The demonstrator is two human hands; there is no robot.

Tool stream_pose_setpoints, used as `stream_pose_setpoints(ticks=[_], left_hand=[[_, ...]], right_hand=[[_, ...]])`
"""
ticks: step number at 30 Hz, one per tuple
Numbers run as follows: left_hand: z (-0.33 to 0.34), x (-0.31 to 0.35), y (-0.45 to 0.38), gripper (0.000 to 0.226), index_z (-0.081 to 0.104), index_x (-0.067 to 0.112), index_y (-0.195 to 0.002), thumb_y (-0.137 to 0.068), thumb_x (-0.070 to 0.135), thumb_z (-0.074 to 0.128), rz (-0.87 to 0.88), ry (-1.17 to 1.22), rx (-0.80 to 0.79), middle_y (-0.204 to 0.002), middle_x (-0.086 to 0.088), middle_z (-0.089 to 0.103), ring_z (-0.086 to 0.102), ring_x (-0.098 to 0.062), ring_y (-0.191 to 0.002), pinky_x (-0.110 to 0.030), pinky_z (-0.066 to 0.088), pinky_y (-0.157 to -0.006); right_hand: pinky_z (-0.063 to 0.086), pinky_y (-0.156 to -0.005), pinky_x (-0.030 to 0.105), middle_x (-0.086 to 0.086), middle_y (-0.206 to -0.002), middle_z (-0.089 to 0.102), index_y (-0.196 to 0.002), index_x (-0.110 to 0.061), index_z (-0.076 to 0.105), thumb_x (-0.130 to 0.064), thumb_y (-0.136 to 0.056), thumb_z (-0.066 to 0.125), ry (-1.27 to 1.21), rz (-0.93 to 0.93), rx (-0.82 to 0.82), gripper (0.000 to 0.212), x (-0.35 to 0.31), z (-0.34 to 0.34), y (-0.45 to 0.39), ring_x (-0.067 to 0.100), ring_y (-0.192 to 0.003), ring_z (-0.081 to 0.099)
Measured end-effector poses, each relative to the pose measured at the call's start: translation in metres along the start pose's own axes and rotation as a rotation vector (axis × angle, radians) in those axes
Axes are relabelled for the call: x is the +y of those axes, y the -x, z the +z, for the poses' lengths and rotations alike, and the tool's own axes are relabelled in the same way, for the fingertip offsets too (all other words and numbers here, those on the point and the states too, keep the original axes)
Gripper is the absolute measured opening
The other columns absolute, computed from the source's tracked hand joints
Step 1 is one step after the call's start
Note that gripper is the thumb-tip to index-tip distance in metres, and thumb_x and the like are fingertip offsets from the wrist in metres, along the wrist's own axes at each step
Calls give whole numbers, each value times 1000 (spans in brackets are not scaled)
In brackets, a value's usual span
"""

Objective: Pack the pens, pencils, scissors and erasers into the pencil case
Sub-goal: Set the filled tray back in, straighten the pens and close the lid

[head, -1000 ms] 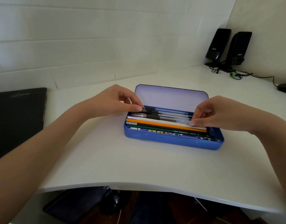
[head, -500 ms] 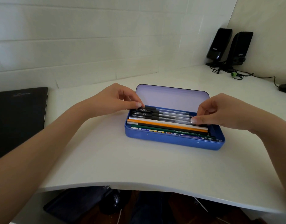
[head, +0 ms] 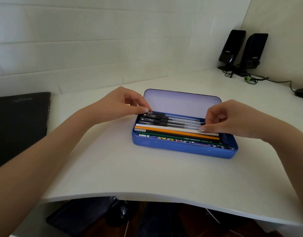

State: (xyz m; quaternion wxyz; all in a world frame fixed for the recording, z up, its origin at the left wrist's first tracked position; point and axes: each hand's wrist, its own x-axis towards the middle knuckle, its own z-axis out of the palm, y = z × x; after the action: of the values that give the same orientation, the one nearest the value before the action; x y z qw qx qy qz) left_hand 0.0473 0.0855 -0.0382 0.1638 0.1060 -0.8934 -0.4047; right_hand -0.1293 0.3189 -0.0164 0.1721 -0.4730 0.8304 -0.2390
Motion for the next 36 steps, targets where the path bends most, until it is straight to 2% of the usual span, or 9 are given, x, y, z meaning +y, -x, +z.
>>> stream_pose_setpoints(ticks=[6, 13, 15, 18, 24, 28, 30, 33, 36], left_hand=[[1, -2, -2, 7, 75, 20, -85, -82, 19, 69, -29, 5, 9, -79, 11, 74, 61, -9, -79, -28, 45, -79], [0, -3, -3, 9, 75, 22, -82, -83, 16, 68, -42, 55, 60, -70, 12, 70, 58, -2, -68, -17, 46, -68], [-1, -5, -5, 10, 74, 24, -81, -83, 17, 68, -45, 48, 101, -70, 11, 69, 55, -6, -65, -20, 46, -66], [-1, -7, -5, 9, 75, 23, -82, -84, 18, 67, -62, 33, 117, -75, 8, 70, 54, -11, -66, -27, 46, -67], [2, -7, -5, 8, 74, 19, -84, -84, 17, 67, -76, 30, 97, -74, 5, 69, 54, -5, -62, -17, 46, -62], [1, -7, -6, 9, 74, 21, -84, -85, 17, 66, -86, 37, 111, -68, 13, 69, 54, -3, -61, -14, 46, -61], [2, -7, -5, 9, 74, 20, -84, -85, 17, 66, -88, 39, 101, -73, 8, 70, 55, -6, -65, -17, 46, -63], [4, -7, -5, 9, 74, 20, -84, -85, 17, 65, -89, 42, 88, -84, -6, 72, 55, -10, -70, -19, 46, -64], [3, -7, -5, 10, 73, 22, -82, -85, 17, 65, -92, 41, 93, -82, -4, 71, 55, -8, -69, -16, 46, -62]], right_hand=[[48, -61, 29, 4, -64, 69, -71, -14, 64, -38, -75, 73, 33, 16, 144, 25, 3, -3, -3, 14, -59, 59], [43, -56, 27, 9, -69, 70, -73, -18, 64, -35, -79, 71, 44, 16, 180, 19, 5, -2, -5, 19, -62, 57], [42, -55, 27, 10, -70, 70, -72, -19, 65, -34, -79, 71, 58, 14, 204, 18, 6, -3, -6, 19, -63, 57], [47, -59, 31, 10, -70, 71, -72, -18, 68, -33, -77, 73, 68, 0, 180, 17, 3, 1, -6, 20, -64, 59], [51, -66, 37, 6, -69, 73, -73, -19, 71, -35, -77, 72, 57, -59, 166, 17, 2, 2, -7, 24, -67, 66], [40, -62, 32, 5, -62, 65, -72, -25, 69, -50, -60, 75, -6, -48, -43, 28, 6, -15, 4, 16, -62, 54], [37, -63, 33, 3, -60, 56, -72, -28, 66, -53, -53, 76, 19, -43, -136, 32, 8, -17, 6, 15, -61, 48], [34, -59, 28, -1, -58, 52, -67, -24, 62, -43, -60, 81, 33, -46, -131, 28, 9, -11, 3, 12, -56, 43], [31, -53, 22, -9, -49, 47, -62, -21, 56, -45, -62, 79, 67, -55, -131, 33, 7, -6, 1, 6, -48, 37]])
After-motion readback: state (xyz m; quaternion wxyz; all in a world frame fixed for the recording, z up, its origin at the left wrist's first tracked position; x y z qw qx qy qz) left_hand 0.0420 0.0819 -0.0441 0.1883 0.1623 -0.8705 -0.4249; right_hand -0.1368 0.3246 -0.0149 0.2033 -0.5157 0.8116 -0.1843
